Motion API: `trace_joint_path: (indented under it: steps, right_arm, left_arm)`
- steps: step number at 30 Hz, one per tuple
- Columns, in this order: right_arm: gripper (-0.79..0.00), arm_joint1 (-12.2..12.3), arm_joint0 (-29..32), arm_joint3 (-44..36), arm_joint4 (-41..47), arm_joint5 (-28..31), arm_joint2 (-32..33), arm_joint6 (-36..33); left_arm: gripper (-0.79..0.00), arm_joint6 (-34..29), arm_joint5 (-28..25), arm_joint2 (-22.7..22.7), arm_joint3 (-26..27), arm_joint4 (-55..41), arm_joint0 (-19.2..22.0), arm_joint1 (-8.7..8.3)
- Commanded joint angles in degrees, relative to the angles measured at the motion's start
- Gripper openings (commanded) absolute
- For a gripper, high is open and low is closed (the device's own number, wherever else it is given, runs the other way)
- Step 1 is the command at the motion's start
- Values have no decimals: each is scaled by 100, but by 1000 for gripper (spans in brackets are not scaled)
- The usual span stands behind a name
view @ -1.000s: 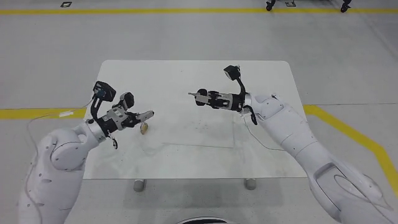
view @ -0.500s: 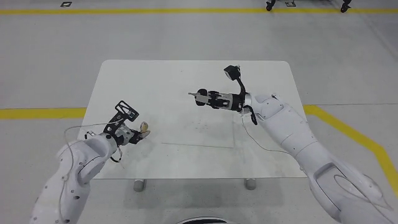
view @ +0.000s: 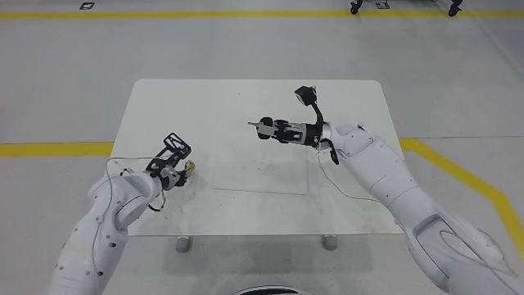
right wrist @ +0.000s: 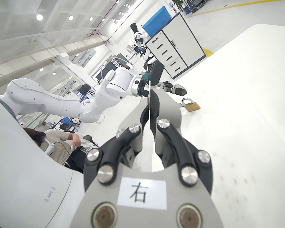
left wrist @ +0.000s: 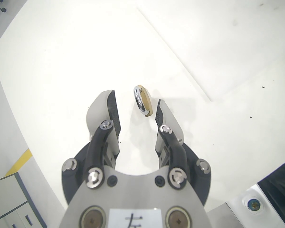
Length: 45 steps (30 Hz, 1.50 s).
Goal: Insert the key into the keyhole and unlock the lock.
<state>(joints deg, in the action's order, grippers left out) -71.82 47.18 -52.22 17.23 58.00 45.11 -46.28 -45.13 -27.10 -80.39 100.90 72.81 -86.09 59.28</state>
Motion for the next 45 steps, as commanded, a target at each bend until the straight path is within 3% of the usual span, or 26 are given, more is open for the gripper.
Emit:
trace_joint_path:
  steps: [1,5,6,7,15,18,21,24,28,32,34,40,45]
  right_arm:
    - [-785,0,0,0,0,0,0,0]
    - [-785,0,0,0,0,0,0,0]
    - [-785,0,0,0,0,0,0,0]
    - [-785,0,0,0,0,0,0,0]
    - [-785,0,0,0,0,0,0,0]
    - [-785,0,0,0,0,0,0,0]
    - [-785,0,0,0,0,0,0,0]
    - [-785,0,0,0,0,0,0,0]
    - [-785,0,0,0,0,0,0,0]
    - [-785,0,0,0,0,0,0,0]
    - [-785,0,0,0,0,0,0,0]
    - [-785,-6,41,-39,33,-149,19,145]
    - [-785,-165,41,-262,204,-814,-80,859]
  left_arm:
    - [-477,-32,6,80,-68,10,72,8]
    - [-545,-75,53,198,-177,20,195,21]
    - [-637,-84,41,211,-179,-5,209,22]
    - [-785,-95,5,213,-172,-50,210,20]
    - [-785,-165,-89,110,-68,-178,124,-12]
    - [-785,185,-45,-20,-81,-608,117,-5]
    - [-785,734,-347,-371,-258,-1947,121,-1]
    - [-785,1015,-1009,-756,-754,-4296,172,-6]
    - [-785,43,-1438,-878,-1495,-6984,551,-74]
    - [-785,-1086,-1378,-738,-2042,-8480,1075,-126]
    - [-785,-1466,-1558,-681,-2196,-8670,1266,-147]
    - [-785,-1466,-1558,-681,-2196,-8670,1266,-147]
    - [-785,-1333,-987,-323,-2072,-9397,1238,-89]
